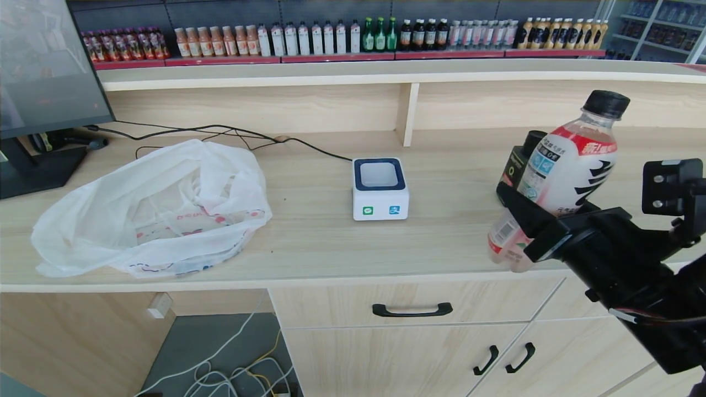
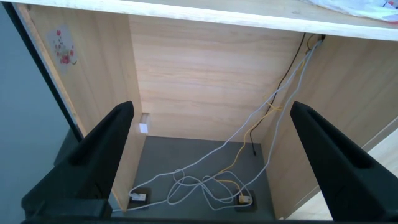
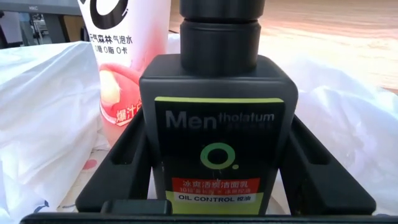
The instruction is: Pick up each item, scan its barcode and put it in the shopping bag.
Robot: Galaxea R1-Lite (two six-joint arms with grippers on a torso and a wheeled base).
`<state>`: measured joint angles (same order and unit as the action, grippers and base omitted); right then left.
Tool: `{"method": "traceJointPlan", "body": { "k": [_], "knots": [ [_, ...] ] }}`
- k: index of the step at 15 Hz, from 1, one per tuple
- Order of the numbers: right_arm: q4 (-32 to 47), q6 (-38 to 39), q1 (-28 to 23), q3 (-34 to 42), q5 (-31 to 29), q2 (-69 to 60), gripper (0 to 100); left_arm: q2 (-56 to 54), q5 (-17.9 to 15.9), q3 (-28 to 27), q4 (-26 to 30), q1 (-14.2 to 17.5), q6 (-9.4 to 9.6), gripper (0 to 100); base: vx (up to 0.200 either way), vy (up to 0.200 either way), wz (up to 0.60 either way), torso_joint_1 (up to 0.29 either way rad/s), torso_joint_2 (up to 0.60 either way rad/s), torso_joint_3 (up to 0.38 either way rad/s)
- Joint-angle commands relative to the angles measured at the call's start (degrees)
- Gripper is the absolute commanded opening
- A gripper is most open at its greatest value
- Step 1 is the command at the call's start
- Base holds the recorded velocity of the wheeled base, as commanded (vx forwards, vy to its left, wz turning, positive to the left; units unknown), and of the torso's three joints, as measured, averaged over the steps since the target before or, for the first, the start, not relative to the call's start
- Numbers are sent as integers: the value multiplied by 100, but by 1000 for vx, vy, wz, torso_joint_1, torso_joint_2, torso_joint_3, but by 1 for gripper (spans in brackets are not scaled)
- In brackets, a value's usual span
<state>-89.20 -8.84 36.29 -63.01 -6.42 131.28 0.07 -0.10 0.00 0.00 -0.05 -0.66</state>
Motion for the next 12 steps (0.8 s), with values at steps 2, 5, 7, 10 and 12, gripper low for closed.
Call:
{"method": "traceJointPlan", "body": {
  "k": [2,5,7,10,12],
  "knots": [
    [8,5,1,-27,1,56,0,1,1,0,0,-4,4,100,0,0,0,0,0,0],
    [17,-13,1,-9,27,56,0,1,1,0,0,-4,-4,100,0,0,0,0,0,0],
    [17,-13,10,-27,27,64,0,1,1,0,0,-4,-4,100,0,0,0,0,0,0],
    [-1,40,62,-80,45,56,100,1,10,0,0,-4,-13,100,0,0,0,0,0,0],
    [-1,163,212,-27,18,38,100,1,1,0,0,-4,-13,100,0,0,0,0,0,0]
  ]
}}
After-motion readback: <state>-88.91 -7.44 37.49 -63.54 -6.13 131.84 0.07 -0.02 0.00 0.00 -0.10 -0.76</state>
